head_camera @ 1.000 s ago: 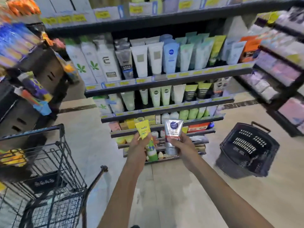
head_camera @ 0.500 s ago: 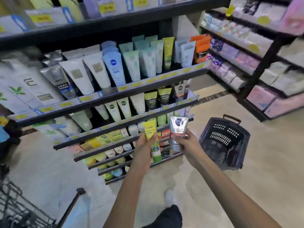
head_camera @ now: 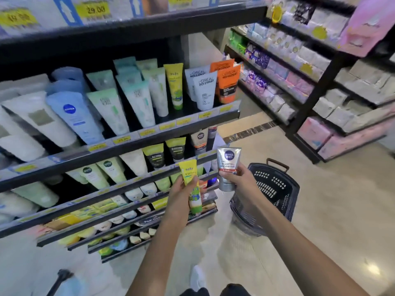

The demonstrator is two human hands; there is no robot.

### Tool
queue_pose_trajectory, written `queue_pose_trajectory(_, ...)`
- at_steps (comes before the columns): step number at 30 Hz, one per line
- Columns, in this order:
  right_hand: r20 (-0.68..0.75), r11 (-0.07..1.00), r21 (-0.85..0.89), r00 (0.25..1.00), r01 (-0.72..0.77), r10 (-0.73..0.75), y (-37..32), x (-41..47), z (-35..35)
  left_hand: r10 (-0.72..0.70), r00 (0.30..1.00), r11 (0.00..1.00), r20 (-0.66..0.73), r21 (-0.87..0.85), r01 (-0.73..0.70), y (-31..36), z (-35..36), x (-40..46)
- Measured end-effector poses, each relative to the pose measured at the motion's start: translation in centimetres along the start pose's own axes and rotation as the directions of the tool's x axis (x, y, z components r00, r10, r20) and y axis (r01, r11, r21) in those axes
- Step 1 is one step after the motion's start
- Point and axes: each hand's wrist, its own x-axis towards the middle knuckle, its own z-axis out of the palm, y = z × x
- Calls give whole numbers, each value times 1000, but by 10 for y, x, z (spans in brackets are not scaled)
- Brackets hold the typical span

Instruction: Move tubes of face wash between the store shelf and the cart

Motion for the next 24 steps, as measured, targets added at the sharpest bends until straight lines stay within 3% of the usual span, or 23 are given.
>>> queue_pose_trajectory(9,65,982,-186,998,29,-17,-44,92,-39,-25,992,999,-121,25,28,-16,54,22)
queue_pose_trajectory(15,159,958,-274,986,84,-41,-61,150,-40,10,982,996,-188,-82,-26,-30,89,16)
queue_pose_trajectory(24,183,934,-338,981,120,-60,-52,209,-30,-16,934,989,-356,-143,-38,-55,110,0)
